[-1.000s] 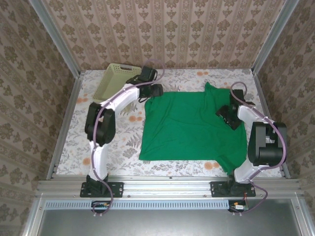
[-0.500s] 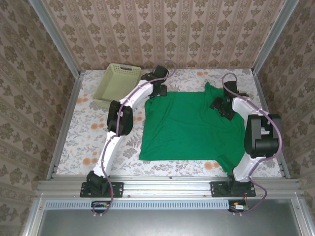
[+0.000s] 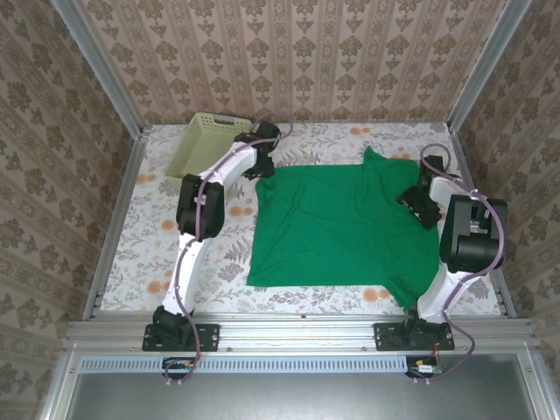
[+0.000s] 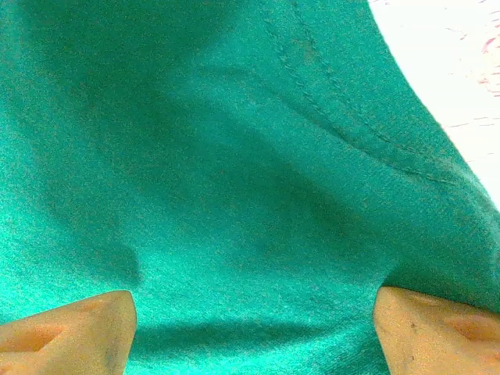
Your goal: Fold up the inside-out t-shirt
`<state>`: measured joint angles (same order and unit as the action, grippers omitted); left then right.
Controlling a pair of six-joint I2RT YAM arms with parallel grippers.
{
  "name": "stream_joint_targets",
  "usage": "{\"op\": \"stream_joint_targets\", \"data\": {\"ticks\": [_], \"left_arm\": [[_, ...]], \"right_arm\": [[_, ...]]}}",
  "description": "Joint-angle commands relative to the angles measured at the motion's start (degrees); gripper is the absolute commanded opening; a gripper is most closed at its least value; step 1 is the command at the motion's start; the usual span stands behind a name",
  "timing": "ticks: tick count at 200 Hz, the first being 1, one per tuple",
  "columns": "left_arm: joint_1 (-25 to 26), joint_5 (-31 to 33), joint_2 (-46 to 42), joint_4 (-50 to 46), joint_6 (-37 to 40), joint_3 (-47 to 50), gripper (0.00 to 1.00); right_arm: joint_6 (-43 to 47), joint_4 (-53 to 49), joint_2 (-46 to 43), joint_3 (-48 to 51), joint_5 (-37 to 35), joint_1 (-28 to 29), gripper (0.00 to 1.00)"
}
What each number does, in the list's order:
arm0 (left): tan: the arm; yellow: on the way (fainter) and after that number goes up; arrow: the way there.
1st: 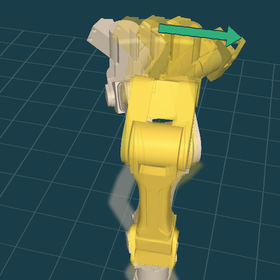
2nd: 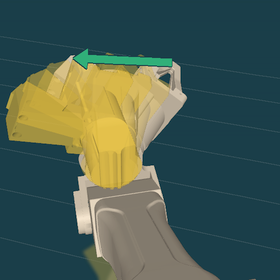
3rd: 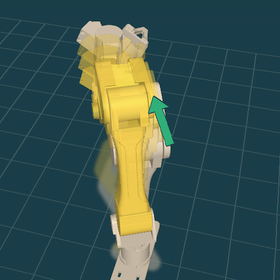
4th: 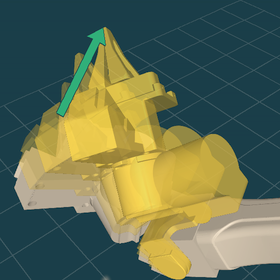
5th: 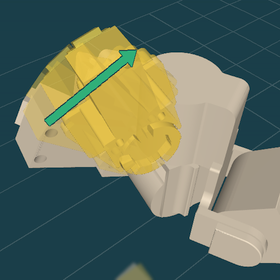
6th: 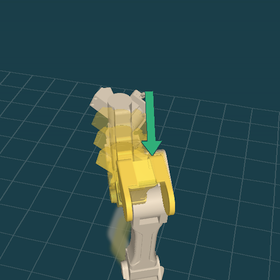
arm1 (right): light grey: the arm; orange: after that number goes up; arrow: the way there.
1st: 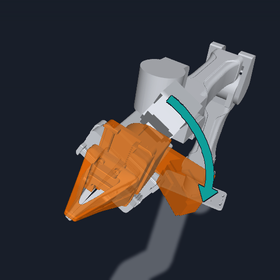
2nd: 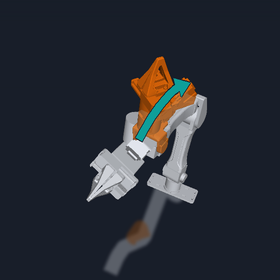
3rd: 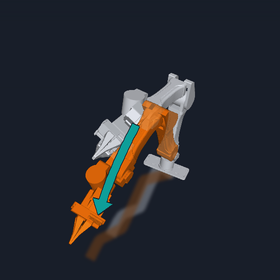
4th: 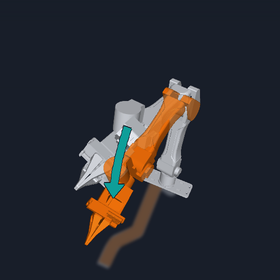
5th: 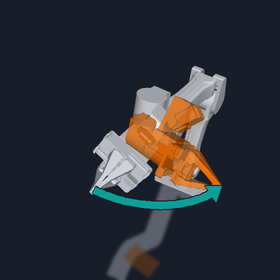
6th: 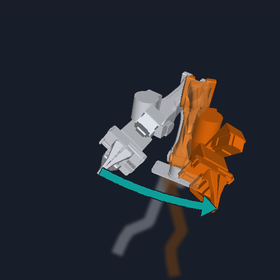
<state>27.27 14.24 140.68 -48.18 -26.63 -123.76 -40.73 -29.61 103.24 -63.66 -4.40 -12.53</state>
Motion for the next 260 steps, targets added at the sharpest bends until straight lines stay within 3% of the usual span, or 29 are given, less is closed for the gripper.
{"op": "stream_joint_targets", "data": {"ticks": [1,31,61,81,126,150,183,260], "left_arm": [[-0.4,2.3,-3.0,0.0,2.2,0.2,0.35],[0.9,1.5,-2.0,0.1,3.9,-2.9,0.33],[0.2,-2.4,1.5,-1.3,3.1,-6.6,0.22],[0.0,-4.3,2.2,-0.4,2.9,-6.8,0.23],[-0.9,-7.3,3.8,-0.7,2.4,-8.3,0.23],[-0.8,-7.1,3.8,-1.1,2.9,-8.3,0.3],[-0.8,-7.0,4.2,-1.1,2.9,-8.0,0.32],[-2.9,-7.8,5.2,-1.0,2.9,-8.1,0.23]], "right_arm": [[-0.7,-1.3,-2.3,0.2,-2.0,0.5,0.81],[2.5,-1.7,-4.3,-2.1,-4.0,3.8,0.81],[6.1,-2.7,-4.3,-7.1,-3.5,6.7,0.81],[7.6,-3.9,-1.8,-11.5,-3.7,6.5,0.81],[14.5,-6.2,8.6,-25.3,-4.1,5.4,0.82],[17.3,-9.8,15.0,-34.0,-5.0,4.8,0.82],[18.2,-15.3,23.2,-43.6,-7.0,4.2,0.83],[21.2,-26.2,38.9,-63.9,-7.0,2.1,0.83]]}}
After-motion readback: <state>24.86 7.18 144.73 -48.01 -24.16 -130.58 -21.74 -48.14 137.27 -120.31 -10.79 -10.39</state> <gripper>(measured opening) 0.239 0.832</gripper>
